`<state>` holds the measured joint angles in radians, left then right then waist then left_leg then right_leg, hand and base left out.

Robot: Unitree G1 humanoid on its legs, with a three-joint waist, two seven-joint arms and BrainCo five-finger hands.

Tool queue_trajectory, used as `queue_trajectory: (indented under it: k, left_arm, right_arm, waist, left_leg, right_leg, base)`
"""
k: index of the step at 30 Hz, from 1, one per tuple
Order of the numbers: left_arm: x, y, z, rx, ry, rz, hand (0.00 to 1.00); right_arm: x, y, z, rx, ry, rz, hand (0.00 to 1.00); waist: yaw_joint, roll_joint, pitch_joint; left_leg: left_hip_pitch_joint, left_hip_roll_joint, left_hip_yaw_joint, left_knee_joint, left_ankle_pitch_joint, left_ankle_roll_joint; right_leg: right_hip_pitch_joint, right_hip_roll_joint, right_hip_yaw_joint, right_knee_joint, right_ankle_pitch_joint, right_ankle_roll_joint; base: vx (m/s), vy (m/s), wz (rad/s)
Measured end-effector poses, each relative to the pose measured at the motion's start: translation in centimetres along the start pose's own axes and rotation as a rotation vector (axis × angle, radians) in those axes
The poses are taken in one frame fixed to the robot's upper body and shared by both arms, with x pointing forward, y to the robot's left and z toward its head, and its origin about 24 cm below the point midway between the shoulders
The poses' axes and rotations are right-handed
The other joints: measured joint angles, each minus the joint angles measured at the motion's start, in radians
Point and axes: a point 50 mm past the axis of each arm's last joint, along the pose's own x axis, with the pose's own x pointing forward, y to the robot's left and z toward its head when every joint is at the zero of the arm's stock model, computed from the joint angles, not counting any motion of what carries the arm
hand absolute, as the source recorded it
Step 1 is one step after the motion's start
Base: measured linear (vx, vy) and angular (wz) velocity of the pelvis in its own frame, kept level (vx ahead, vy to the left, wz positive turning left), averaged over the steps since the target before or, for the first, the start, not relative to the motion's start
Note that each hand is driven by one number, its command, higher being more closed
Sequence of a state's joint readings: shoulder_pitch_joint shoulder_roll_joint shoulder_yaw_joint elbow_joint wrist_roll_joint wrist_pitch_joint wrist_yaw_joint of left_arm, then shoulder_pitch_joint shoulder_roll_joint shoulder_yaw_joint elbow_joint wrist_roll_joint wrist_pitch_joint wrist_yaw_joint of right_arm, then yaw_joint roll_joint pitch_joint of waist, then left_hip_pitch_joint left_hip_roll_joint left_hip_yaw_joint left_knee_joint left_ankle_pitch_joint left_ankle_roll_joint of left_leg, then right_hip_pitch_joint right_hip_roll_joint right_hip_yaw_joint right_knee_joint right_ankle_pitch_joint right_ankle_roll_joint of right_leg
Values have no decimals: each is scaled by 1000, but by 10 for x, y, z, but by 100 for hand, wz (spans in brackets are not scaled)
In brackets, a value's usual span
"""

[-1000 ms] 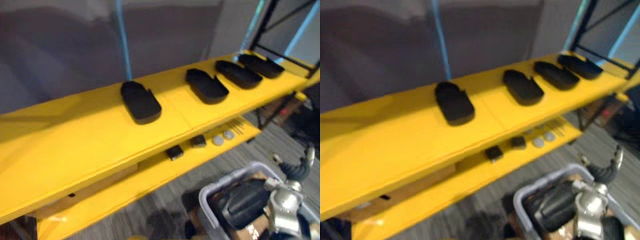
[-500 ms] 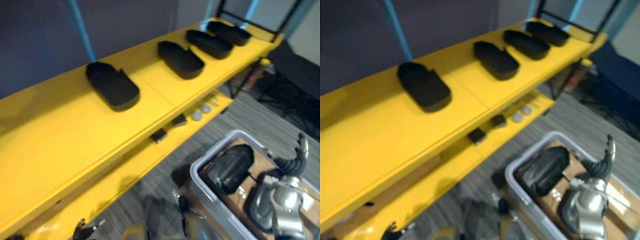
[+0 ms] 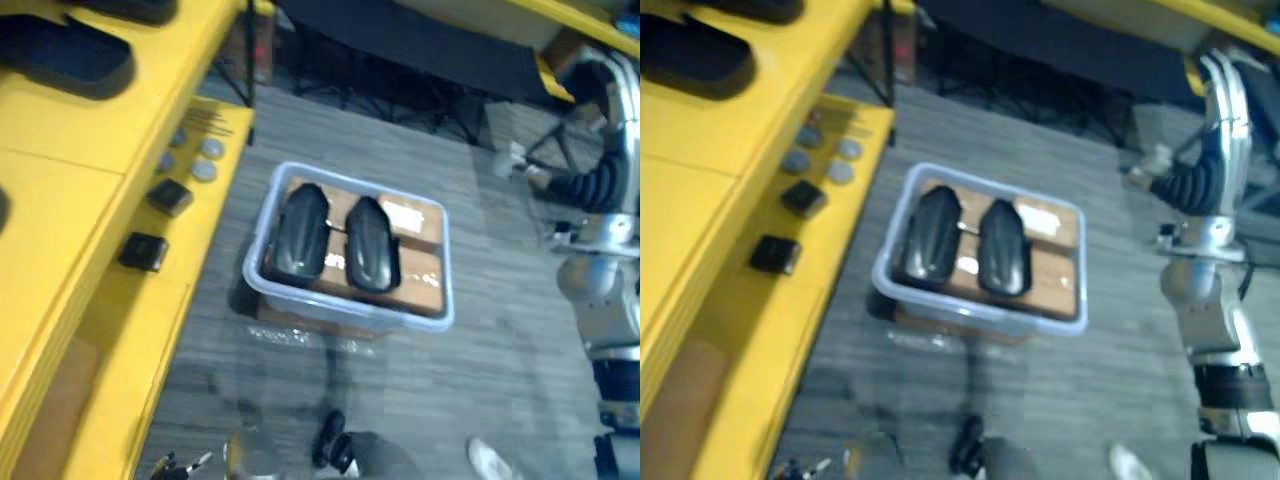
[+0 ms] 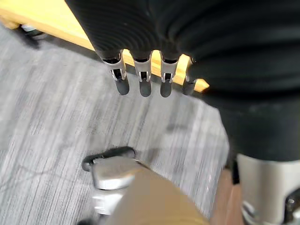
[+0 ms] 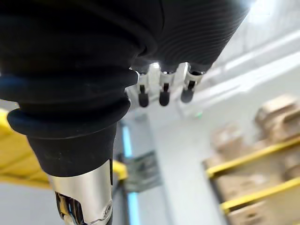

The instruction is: Walk over and take plastic housings, then place them on the shelf

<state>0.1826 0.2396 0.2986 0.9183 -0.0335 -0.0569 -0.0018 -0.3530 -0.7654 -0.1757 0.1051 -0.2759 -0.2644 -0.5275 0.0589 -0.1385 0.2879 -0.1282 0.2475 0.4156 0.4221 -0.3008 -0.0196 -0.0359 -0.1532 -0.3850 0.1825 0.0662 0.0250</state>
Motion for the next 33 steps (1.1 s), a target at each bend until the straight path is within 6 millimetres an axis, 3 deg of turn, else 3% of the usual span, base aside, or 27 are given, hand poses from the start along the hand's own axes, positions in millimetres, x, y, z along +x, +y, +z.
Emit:
queue_trajectory:
  k: [2,4,6,8,12,17,20,23,25,30,33]
  left_arm:
    - [3,-3,11,-5,-33,-8,0]
    - [4,-8,13,-14,-49,-18,0]
    - [3,-12,14,-18,-68,-9,0]
    - [2,-17,13,-62,-77,3,0]
    - [-2,-35,23,-126,-167,21,0]
    - [-1,-44,55,-40,-308,119,0]
    - [-1,-54,74,-22,-375,140,0]
    - [0,-60,84,-27,-400,130,0]
    - [1,-63,86,-62,-394,122,0]
    - [4,-63,76,-168,-319,111,0]
    - [5,-64,65,-217,-268,84,0]
  right_arm:
    - [-11,-6,-16,26,100,-22,0]
    - [-38,-7,-33,49,229,-38,0]
    - [-77,3,-52,107,412,-18,0]
    - [-95,12,-61,145,511,-14,0]
    - [-100,20,-58,230,542,-67,0]
    - [-102,32,-64,370,646,-67,0]
    - [-95,46,-74,438,720,-88,0]
    - [-73,69,-70,512,734,-63,0]
    - [-55,73,-69,513,716,-66,0]
    - [26,37,-64,454,577,-206,0]
    - [47,28,-59,422,535,-222,0]
  waist:
    - [-17,13,18]
    - [-20,21,31]
    - [-26,24,80]
    - [-17,27,130]
    - [-17,46,169]
    - [-18,65,188]
    - [-7,64,190]
    - [16,79,201]
    - [28,94,210]
    - [82,134,233]
    - [103,145,239]
  left_leg:
    - [-24,12,-25,1,19,-12]
    - [-21,21,-33,0,37,-17]
    - [-18,43,-59,54,39,-21]
    - [-14,58,-86,94,39,-21]
    - [-67,51,-105,92,39,-22]
    - [-162,11,-193,89,48,-38]
    - [-228,-29,-230,67,67,-63]
    - [-297,-68,-254,59,100,-45]
    - [-328,-85,-271,56,115,-38]
    - [-406,-140,-320,43,159,-12]
    - [-425,-158,-340,51,161,-9]
  right_leg:
    - [-5,21,-5,-22,0,0]
    - [0,29,-5,-11,-18,20]
    - [12,35,-11,30,-73,28]
    - [17,47,2,37,-94,31]
    - [-76,59,50,33,-96,30]
    - [-171,45,57,40,-95,35]
    - [-248,13,52,71,-83,46]
    - [-295,-11,32,52,-49,52]
    - [-305,-21,17,33,-28,54]
    - [-344,-55,-25,-4,19,63]
    - [-354,-70,-32,0,22,67]
  base:
    - [-14,-166,5]
    - [-5,-180,4]
    - [-26,-195,-7]
    - [-71,-169,-42]
    - [-132,-92,-62]
    - [-154,-9,-8]
    - [-188,49,19]
    - [-150,63,25]
    - [-87,60,31]
    - [-42,58,32]
    - [-11,38,14]
